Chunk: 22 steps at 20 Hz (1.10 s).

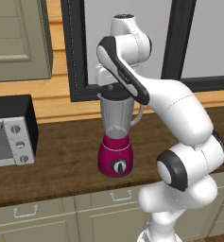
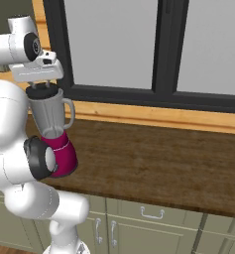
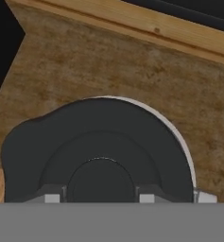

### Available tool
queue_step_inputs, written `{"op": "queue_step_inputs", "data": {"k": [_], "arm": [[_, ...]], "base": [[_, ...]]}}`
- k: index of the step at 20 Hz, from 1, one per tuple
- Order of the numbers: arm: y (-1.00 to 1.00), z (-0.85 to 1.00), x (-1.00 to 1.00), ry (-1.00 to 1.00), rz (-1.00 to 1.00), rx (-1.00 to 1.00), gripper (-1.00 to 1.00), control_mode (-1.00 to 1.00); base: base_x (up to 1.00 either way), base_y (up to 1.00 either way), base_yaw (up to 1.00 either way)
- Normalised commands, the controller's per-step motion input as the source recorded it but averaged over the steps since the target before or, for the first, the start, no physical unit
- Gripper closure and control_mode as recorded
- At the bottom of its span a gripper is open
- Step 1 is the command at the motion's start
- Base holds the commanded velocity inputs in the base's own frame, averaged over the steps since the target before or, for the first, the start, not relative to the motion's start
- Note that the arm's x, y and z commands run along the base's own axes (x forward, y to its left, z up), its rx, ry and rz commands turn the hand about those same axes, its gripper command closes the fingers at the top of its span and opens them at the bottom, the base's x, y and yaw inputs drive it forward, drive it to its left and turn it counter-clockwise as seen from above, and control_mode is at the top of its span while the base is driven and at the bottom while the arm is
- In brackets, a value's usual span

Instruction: Close the lid blender by securely placing the lid on top.

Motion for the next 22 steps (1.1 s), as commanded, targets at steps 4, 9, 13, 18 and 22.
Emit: {"op": "queue_step_inputs", "data": {"k": [4,9,13,18,22], "arm": [[-0.28,-0.12,0.0,0.0,0.0,-0.07,1.0,-1.0],[-0.34,-0.06,0.0,0.0,0.0,-0.04,1.0,-1.0],[-0.24,-0.01,0.0,0.0,0.0,-0.02,1.0,-1.0],[0.02,-0.02,0.0,0.0,0.0,0.0,1.0,-1.0],[0.18,0.0,0.0,0.0,0.0,0.0,1.0,-1.0]], "base": [[0.0,0.0,0.0],[0.0,0.0,0.0],[0.0,0.0,0.0],[0.0,0.0,0.0],[0.0,0.0,0.0]]}}
